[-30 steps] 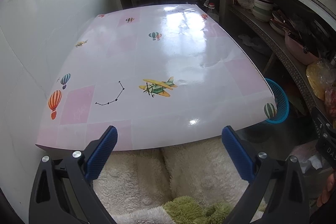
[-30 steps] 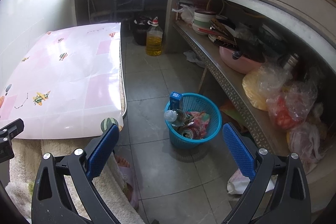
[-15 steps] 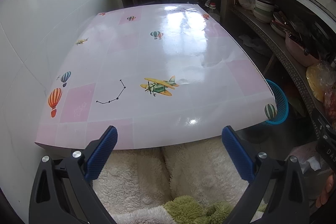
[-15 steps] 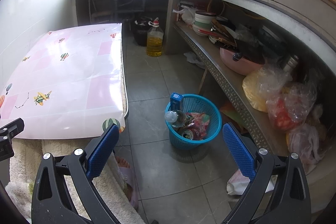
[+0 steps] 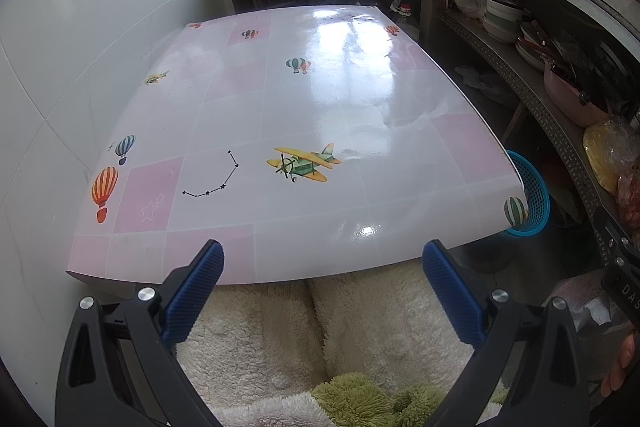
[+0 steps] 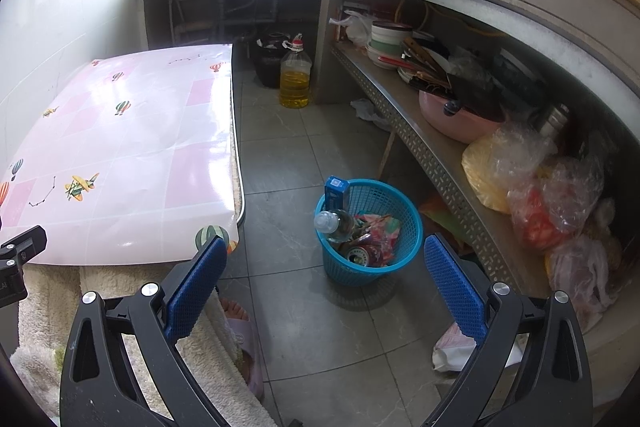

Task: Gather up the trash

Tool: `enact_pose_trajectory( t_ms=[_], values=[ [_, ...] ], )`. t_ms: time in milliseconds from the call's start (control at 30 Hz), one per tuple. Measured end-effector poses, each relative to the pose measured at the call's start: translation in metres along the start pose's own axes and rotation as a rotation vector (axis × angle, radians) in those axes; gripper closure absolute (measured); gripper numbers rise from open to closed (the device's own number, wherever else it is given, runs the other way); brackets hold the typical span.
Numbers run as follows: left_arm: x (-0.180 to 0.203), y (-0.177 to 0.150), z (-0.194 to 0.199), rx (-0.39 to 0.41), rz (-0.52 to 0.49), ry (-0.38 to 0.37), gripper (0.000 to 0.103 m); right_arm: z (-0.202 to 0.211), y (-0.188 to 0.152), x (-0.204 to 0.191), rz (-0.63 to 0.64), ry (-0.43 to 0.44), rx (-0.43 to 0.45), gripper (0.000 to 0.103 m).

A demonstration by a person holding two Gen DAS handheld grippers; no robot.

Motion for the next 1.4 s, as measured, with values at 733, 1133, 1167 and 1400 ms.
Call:
enact_pose_trajectory(
  t_ms=[733,1133,1167,1400],
  values=[
    [0.0002,0.0003,-0.0006,-0.004,0.005,-0.001,0.006,-0.0001,-0.001,-0.0013,-0.006,0.004,-0.004,0.008],
    [-0.0006,0.0015,0.0011,-0.01,0.018,-0.005,0.006,-0.0002,-0.0019,-0.0009,-0.007,0.003,-0.001,0.008],
    [-0.0015,0.0019,0.0008,-0.009,0.017,-0.006,0.006,-0.0003,-0.0023,-0.0009,-0.008,0.003,-0.001,0.008],
    [-0.0011,0.0016,0.0015,-0.012,0.019,-0.006,0.006,-0.0009,-0.0027,-0.0015,-0.013,0.002,-0.004,0.008]
  ],
)
Point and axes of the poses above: each gripper's, at about its wrist camera, not at the fingertips, and z roughly against the way its jaws point, x to its right, y to its top, the point moved 1 cm from there along -z, roughly the way its jaws point, and after that the axes turned 7 degrees about x, right-handed, at the moved point
